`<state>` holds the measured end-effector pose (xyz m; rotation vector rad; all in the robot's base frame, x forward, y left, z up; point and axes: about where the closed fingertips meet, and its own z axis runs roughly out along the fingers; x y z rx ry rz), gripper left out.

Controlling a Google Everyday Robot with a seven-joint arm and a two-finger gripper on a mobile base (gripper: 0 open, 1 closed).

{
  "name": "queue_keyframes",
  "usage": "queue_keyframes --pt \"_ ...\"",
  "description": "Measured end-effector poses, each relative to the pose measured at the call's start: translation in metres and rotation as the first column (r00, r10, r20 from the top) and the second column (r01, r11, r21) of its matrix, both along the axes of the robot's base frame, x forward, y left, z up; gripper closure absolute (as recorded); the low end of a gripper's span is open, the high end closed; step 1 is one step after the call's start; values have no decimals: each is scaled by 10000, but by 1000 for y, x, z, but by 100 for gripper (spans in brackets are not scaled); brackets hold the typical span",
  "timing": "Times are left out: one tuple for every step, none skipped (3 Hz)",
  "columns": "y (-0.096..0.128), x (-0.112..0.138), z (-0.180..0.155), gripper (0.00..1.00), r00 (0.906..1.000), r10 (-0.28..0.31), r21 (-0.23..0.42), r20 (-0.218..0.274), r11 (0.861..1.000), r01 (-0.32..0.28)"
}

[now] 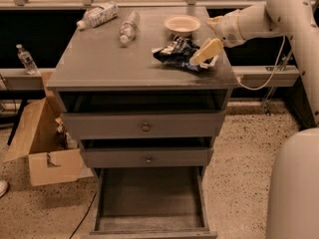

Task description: Pick blue chip bag from bottom drawer and place on counter

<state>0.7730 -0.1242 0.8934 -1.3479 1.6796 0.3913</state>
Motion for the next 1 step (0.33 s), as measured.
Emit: queue_keyframes --pt "-38 -17 23 0 9986 -277 416 454 9988 258"
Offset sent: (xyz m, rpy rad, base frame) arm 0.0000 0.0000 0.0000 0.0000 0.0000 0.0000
